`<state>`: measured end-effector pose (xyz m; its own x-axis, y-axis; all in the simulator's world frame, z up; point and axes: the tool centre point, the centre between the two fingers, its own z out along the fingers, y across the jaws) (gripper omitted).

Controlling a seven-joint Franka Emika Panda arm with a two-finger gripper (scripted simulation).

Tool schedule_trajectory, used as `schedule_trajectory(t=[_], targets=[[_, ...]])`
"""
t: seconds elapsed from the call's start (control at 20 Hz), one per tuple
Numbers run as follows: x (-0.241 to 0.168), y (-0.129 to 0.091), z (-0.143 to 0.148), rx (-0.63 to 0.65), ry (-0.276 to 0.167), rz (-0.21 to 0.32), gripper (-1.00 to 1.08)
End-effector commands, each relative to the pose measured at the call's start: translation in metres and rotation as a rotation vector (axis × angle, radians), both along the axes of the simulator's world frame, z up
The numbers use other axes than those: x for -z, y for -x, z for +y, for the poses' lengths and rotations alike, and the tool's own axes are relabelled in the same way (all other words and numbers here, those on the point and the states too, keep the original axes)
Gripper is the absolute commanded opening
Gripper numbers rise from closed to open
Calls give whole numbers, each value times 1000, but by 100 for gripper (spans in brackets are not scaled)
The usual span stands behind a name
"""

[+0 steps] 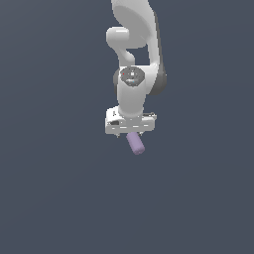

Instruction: Pick up the object and move it to a goal position.

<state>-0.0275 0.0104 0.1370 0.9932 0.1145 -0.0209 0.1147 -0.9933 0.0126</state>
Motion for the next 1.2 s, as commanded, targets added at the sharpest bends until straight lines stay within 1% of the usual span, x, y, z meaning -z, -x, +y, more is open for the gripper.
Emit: schedule_trajectory(t=[0.0,0.25,0.5,0.9,1.15], targets=[[12,5,8,-59,-4,-4,100],[33,15,23,-166,-11,-12,100],[44,21,31,-226,-16,-16,100],[49,22,32,-235,-17,-16,100],[68,23,32,-237,-17,-17,100]])
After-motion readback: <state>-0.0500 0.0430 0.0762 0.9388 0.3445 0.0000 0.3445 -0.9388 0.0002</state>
